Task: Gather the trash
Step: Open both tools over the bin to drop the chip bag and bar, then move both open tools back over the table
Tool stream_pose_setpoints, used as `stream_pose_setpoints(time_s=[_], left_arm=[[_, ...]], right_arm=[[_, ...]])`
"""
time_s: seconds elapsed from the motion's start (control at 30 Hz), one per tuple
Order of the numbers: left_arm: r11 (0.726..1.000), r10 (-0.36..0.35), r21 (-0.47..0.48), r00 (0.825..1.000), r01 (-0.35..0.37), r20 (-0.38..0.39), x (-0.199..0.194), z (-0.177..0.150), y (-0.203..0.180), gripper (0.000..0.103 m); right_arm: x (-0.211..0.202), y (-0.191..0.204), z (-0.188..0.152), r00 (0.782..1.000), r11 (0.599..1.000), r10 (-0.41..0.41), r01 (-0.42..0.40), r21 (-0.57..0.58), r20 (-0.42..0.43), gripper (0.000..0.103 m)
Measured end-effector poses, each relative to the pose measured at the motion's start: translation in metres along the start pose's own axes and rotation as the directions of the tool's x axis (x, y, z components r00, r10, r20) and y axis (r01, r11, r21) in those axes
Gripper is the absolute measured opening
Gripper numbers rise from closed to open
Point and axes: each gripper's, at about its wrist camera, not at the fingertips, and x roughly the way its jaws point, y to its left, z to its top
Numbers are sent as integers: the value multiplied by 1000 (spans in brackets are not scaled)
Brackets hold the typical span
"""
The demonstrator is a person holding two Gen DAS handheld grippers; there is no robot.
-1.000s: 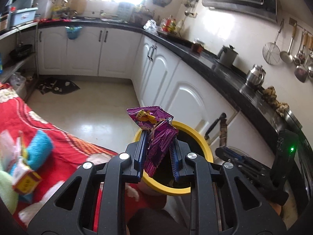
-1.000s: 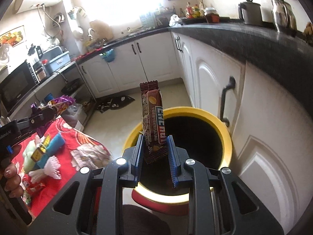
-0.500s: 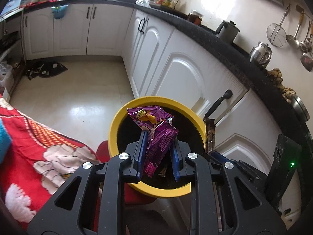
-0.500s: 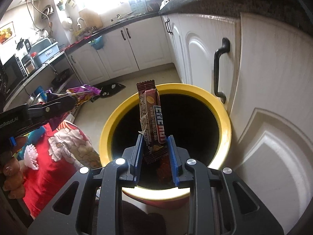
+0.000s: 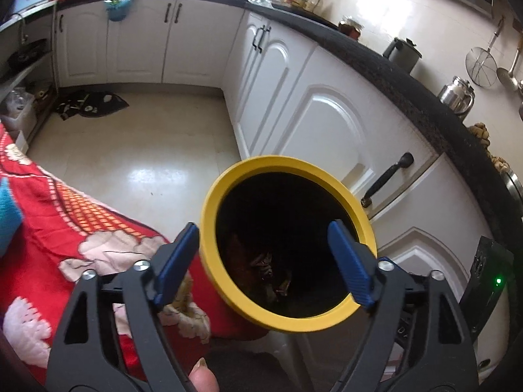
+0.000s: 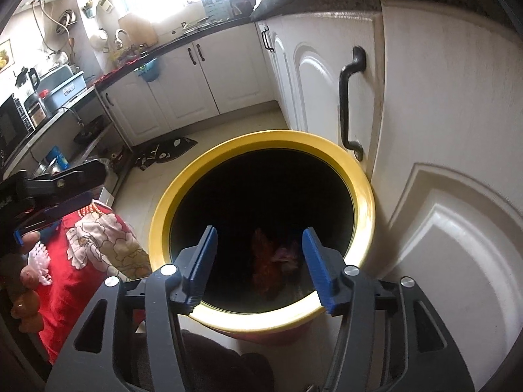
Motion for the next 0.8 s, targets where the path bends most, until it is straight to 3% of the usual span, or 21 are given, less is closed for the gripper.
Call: stream_pose_setpoints(time_s=[0.07,0.23,0.8], left_arm=[[1000,13,-9,1000,-13,25,-11,0,5,92],[997,72,-21,993,-70,91,-42,3,16,92],[985,161,-101,960,-141,231,-123,1,46,92]], right_arm=[[-3,1,1,1000,1000,2,-2,0,11,59],[-15,8,6,999,1000,6,-5,-6,53,70],[-54,53,15,987,992,104,-94,-82,124,71]])
